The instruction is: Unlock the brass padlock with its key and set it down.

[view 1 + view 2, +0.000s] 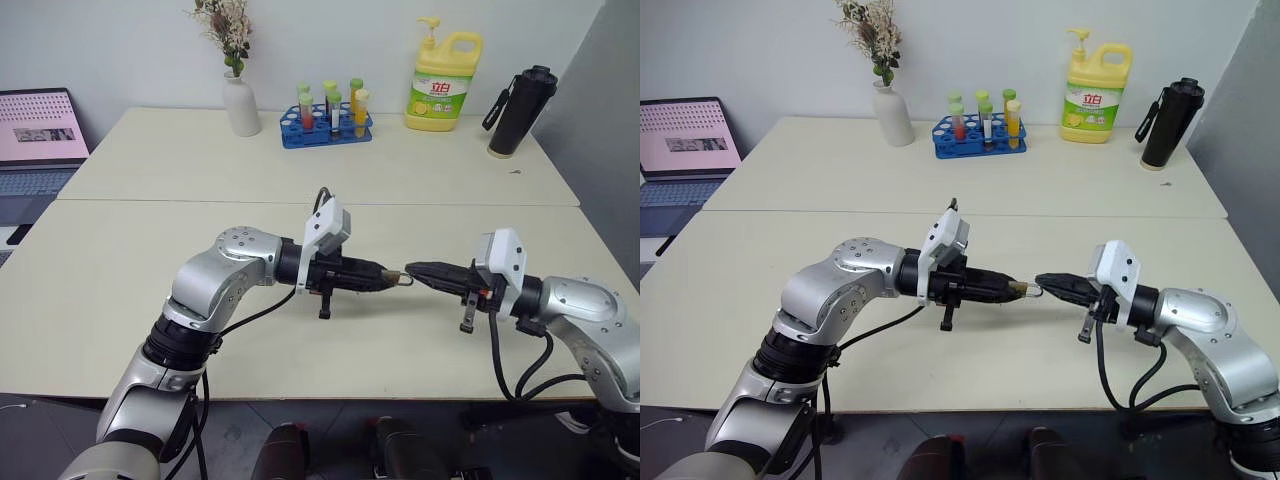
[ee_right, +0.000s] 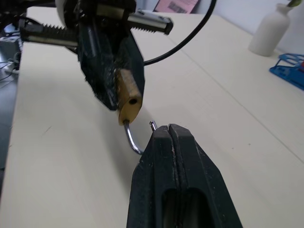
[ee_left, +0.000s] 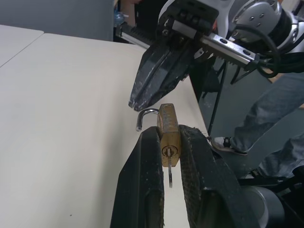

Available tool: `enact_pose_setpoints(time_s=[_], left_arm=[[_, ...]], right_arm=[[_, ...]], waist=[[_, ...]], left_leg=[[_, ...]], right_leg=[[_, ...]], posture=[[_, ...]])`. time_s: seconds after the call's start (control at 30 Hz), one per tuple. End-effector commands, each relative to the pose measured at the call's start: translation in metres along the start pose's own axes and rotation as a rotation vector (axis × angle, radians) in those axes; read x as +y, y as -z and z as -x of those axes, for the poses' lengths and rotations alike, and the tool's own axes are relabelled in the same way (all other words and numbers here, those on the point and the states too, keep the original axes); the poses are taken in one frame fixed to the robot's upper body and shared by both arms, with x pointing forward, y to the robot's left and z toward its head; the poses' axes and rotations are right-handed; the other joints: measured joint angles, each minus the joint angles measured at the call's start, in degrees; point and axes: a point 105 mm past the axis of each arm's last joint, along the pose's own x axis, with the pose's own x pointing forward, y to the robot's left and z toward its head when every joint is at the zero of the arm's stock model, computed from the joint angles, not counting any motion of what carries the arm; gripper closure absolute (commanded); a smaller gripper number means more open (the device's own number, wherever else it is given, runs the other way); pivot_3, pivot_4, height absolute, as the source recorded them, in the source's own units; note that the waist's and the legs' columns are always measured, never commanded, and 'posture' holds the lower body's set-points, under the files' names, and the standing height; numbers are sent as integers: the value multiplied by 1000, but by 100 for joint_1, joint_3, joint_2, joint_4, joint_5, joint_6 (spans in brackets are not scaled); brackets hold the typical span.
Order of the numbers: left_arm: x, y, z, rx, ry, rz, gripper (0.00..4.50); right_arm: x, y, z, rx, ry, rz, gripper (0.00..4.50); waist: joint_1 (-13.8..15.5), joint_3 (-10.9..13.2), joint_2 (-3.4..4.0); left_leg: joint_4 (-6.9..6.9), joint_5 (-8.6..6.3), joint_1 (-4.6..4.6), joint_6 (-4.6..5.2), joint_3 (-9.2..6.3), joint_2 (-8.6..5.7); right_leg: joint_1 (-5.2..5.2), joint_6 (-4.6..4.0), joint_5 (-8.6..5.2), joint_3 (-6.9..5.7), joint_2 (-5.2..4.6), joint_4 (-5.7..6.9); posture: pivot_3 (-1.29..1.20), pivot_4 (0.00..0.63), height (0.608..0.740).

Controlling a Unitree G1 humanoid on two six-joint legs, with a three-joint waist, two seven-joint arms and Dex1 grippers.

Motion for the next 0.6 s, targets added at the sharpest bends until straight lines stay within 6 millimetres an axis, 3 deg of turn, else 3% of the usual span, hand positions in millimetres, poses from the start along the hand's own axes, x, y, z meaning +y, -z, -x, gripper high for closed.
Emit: enact_pose_setpoints(time_s=[0.03,0.6], left_arm=[[-5,-13,3,-33,19,-30,4330],[-3,-10,5,-51,9,37,4330]], right_arm=[[4,-6,0,-7,-56,20,4500],[8,2,2,21,-75,6,4500]], waist=[[0,0,0],[0,0,0]], left_leg=[[0,0,0,0,0,0],[0,0,0,0,-1,0]], right_leg=[[0,0,0,0,0,0],[-1,0,0,-1,1,0]], posture=[[0,150,740],[0,150,740]])
